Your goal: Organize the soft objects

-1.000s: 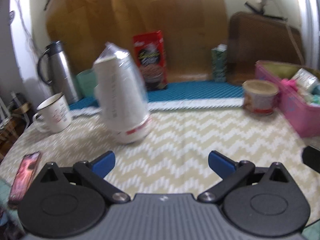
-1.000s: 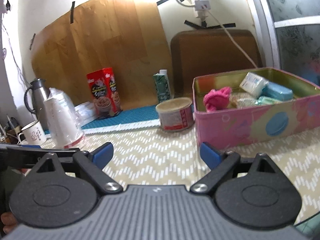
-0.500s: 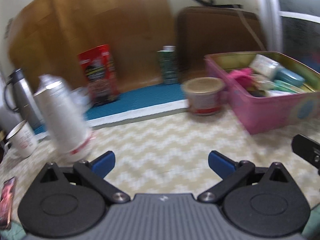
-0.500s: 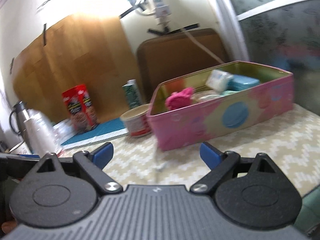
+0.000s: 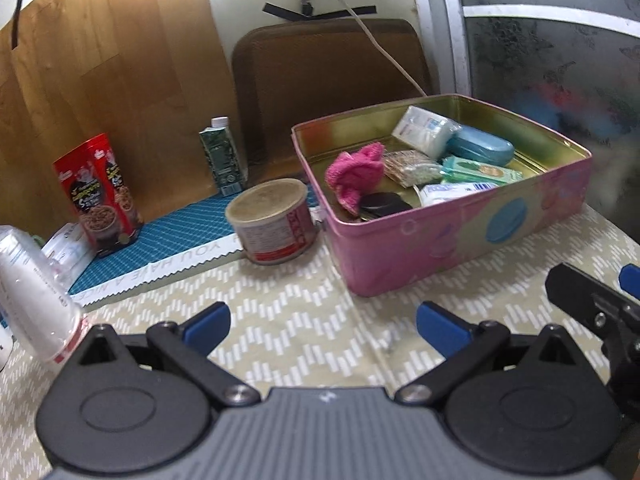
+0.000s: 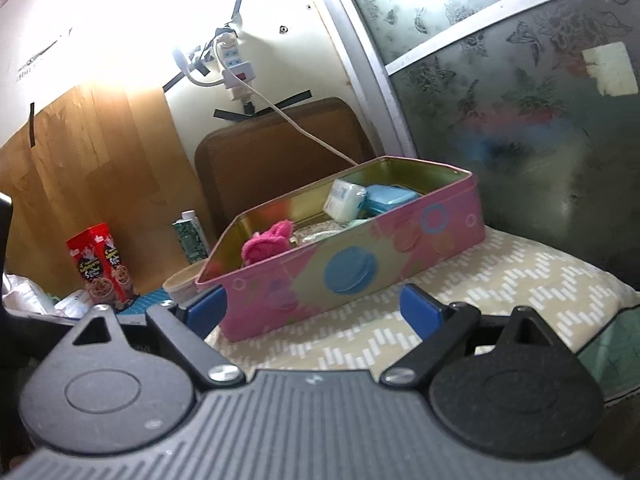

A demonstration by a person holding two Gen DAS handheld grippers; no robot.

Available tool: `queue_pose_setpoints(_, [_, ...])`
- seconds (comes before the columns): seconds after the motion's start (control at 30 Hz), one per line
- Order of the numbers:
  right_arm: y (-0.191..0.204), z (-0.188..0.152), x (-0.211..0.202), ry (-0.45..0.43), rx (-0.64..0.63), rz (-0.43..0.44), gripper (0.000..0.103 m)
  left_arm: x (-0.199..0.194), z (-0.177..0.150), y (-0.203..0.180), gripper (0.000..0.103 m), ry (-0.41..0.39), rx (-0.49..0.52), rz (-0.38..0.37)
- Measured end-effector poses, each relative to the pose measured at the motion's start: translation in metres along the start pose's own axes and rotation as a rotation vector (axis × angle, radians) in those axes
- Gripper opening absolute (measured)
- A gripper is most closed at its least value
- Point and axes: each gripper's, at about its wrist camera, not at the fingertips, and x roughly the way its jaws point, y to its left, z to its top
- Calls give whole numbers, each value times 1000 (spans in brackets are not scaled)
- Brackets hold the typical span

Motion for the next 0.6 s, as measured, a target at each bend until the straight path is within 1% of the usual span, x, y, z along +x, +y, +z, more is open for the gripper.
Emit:
queue_pose_setpoints(0.1, [-7,-1,1,16,19,-13,95,4,1,-4,103,13,6,-10])
queue_pose_setpoints(0.27, [-13,3,-4,-5,39,-30,95,5,1,-7,103,19,9,-15])
queue_pose_setpoints(0.37, [-14,1,-3,2,46,-33,95,6,-1,-8,103,24,12,-16])
queue_pose_setpoints(0.5, [-12,-1,0,16,48,-25,95,4,1,-10,103,14,17,-19])
queue_pose_setpoints(0.6, [-11,-1,-2,9,40,-26,95,3,2,-11,103,9,21,-24])
